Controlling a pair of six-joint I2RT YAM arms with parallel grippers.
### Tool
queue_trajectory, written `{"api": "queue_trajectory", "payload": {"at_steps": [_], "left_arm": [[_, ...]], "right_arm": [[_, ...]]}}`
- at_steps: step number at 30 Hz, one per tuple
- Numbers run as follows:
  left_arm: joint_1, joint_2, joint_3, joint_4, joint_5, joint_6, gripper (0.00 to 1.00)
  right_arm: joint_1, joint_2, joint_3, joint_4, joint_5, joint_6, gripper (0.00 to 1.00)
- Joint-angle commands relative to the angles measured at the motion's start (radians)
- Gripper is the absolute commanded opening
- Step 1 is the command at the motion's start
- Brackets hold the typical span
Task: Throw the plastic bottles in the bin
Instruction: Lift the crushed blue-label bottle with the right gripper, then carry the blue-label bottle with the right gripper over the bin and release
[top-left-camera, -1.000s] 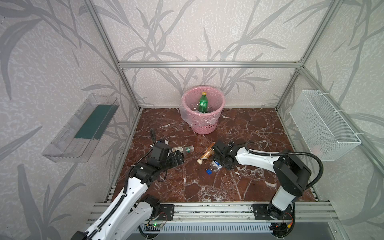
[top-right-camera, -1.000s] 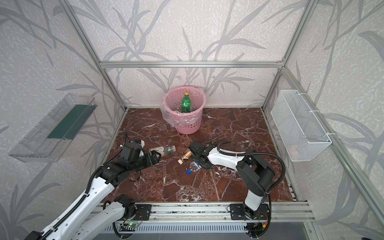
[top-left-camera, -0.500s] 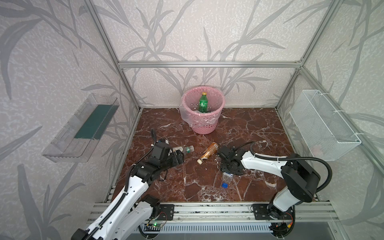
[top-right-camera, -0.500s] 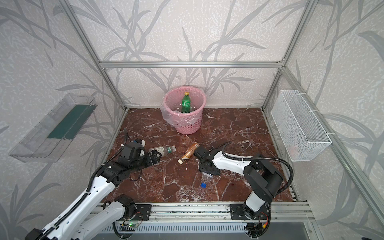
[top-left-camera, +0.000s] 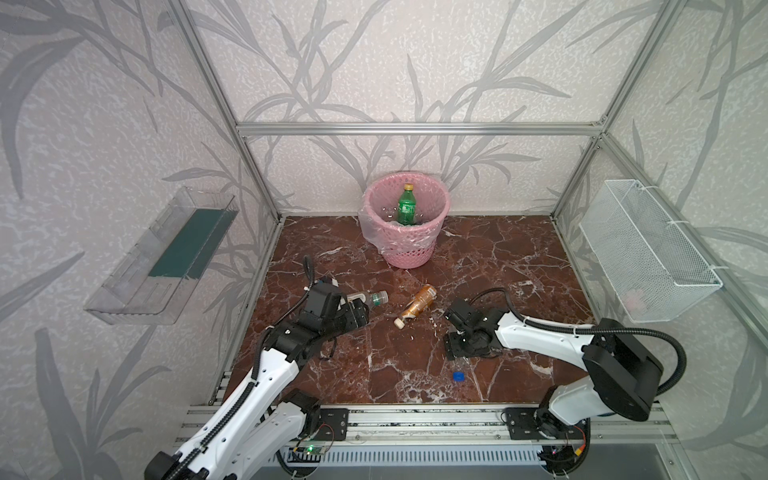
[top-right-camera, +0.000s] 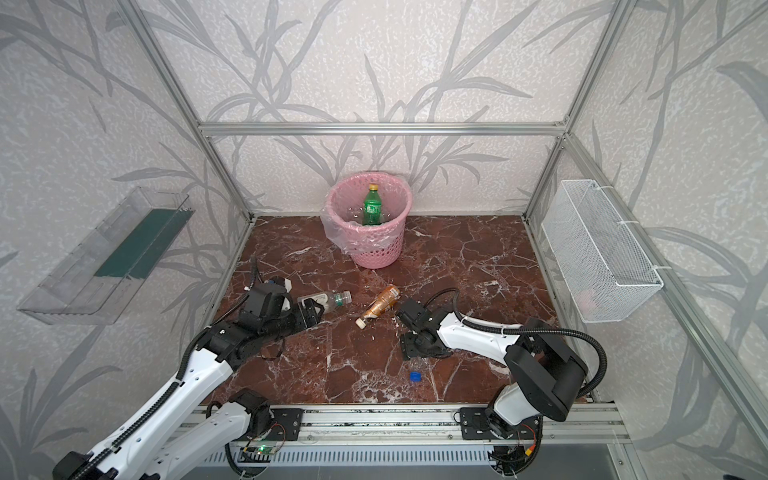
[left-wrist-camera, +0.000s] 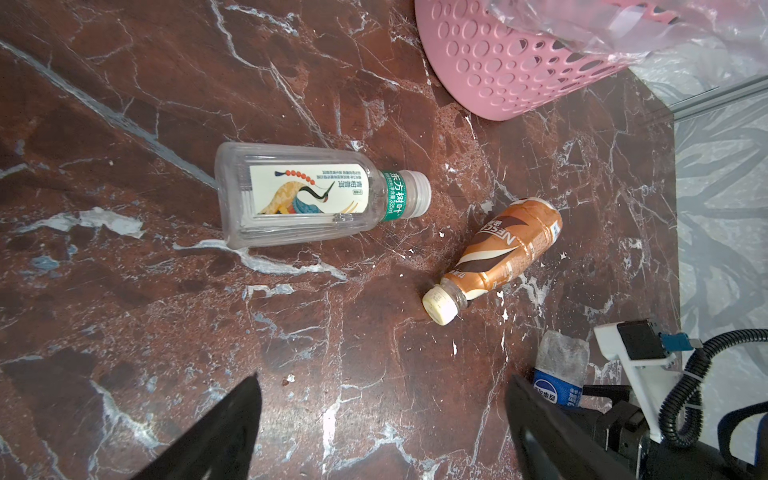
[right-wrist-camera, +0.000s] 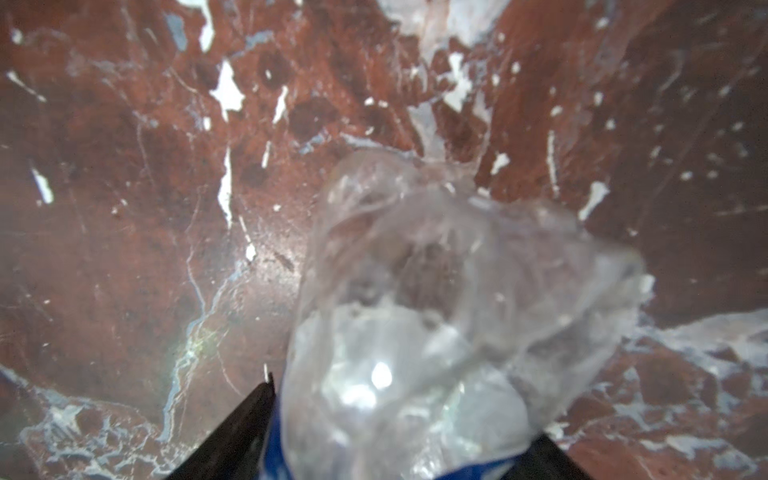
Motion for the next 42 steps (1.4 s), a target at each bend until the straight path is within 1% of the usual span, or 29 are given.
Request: {"api": "queue_trajectory", "payload": {"at_steps": [1,8,14,16,19,25,28,34,42], "left_arm": [[0.002,0.004,0.007,0.002,-0.007,-0.013,0.91],[0.003,0.011,0.015,-0.002,-0.004,-0.013,0.91],[0.001,0.031,0.029,-0.004,0.012,-0.012,0.91],[0.003,0.037,0.034,-0.004,0.017,-0.012,0.91],[0.002,0.045,0.042,-0.004,0.021,-0.009,0.91],[0.002,0.055,0.051,-0.004,0.027,-0.007,0.91],[0.002,0.061,0.054,-0.004,0.033,-0.007,0.91],[0.002,0.067,0.059,-0.006,0.034,-0.004,0.91],[0.002,0.071,0.056,-0.005,0.038,-0.005,0.91]], "right_arm": [[-0.002,-0.029,-0.017,0.036,-0.033,-0.06,0.77],[-0.002,-0.064,-0.037,0.029,-0.015,-0.047,0.77],[-0.002,-0.09,-0.051,0.003,0.01,-0.042,0.79],[-0.003,-0.096,-0.06,0.004,0.008,-0.013,0.79],[-0.002,-0.103,-0.066,0.007,0.005,-0.009,0.78],[-0.002,-0.108,-0.083,0.022,-0.007,-0.002,0.74],[-0.002,-0.111,-0.091,0.025,-0.012,0.001,0.7],[-0.002,-0.146,-0.109,0.022,-0.011,0.008,0.63],[-0.002,-0.214,-0.13,-0.006,-0.008,0.009,0.58]]}}
